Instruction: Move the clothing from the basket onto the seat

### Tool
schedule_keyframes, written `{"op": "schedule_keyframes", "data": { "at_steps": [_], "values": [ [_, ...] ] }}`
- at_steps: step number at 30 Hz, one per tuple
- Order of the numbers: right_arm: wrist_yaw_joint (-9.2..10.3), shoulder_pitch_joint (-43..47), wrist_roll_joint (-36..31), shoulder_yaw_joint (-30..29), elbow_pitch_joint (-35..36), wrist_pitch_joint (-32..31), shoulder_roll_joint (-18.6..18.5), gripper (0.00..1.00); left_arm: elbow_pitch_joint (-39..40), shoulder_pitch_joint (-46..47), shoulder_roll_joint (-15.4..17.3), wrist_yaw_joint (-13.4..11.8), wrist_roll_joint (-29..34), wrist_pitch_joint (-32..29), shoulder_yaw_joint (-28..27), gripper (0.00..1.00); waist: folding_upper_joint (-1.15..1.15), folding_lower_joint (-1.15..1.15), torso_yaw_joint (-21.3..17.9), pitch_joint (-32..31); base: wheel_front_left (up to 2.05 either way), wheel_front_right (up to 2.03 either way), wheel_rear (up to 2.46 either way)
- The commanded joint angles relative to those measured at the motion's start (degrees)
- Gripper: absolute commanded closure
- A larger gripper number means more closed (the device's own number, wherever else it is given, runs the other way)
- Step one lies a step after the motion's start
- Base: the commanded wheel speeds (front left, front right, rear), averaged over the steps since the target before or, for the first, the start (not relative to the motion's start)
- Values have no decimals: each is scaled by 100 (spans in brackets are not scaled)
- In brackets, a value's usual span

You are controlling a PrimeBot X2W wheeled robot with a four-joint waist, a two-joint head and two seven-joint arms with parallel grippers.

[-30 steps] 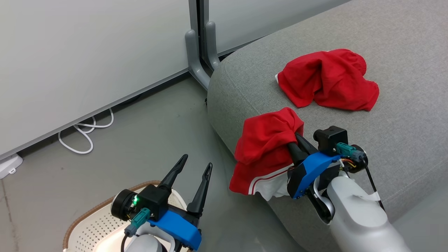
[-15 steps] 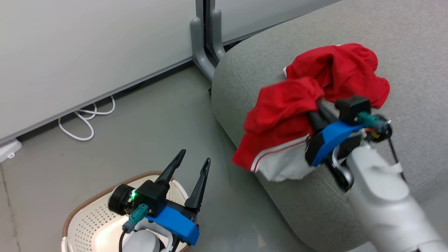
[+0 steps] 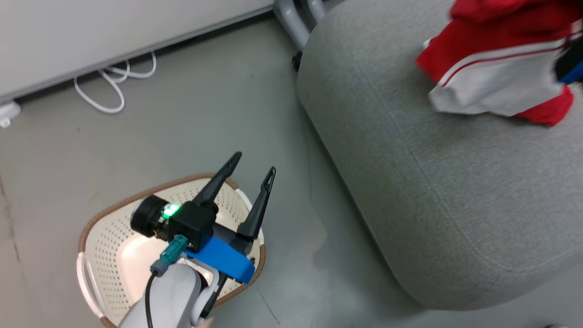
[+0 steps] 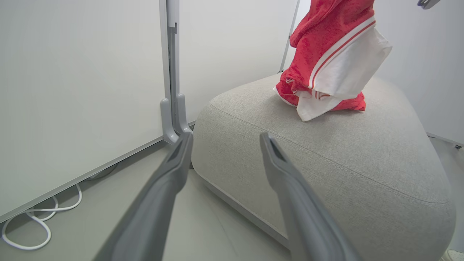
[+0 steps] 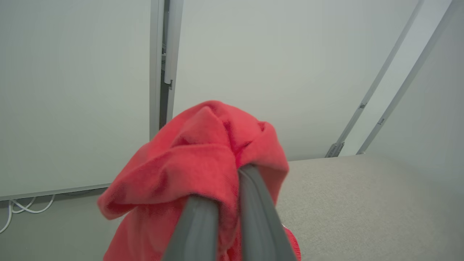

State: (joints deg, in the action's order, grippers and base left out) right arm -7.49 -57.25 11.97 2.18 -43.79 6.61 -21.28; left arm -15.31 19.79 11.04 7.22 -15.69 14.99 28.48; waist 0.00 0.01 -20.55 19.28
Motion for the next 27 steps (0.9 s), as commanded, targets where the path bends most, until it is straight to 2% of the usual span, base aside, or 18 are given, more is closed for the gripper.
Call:
{"op": "schedule_keyframes", "data": {
  "at_steps": [1, 7, 11, 18, 26, 27],
  "values": [
    [-1, -202, -53, -186, 123, -40, -172, 100, 71, 169, 84, 39, 38, 29, -14, 0, 0, -1, 258, 441, 0, 0, 0],
    [-1, -363, -222, -1205, 452, -215, -802, 100, 328, 499, 271, 39, 129, 28, 14, 0, 0, -1, 508, 1112, 0, 0, 0],
    [-1, -206, -357, -1815, 462, -209, -951, 100, 546, 720, 387, 27, 188, 28, 28, 0, 0, -1, 659, 1556, 0, 0, 0],
    [-1, 140, -573, -2435, 48, 47, -615, 100, 782, 972, 495, 27, 286, 28, 25, 0, 0, -1, 808, 2046, 0, 0, 0],
    [-1, 227, -897, -2780, -427, 401, -286, 100, 881, 1092, 443, 27, 324, 29, 2, 0, 0, -1, 905, 2169, 0, 0, 0],
    [-1, 217, -941, -2802, -469, 428, -257, 93, 889, 1098, 432, 27, 320, 29, -13, 0, 0, -1, 912, 2162, 0, 0, 0]
  ]
}}
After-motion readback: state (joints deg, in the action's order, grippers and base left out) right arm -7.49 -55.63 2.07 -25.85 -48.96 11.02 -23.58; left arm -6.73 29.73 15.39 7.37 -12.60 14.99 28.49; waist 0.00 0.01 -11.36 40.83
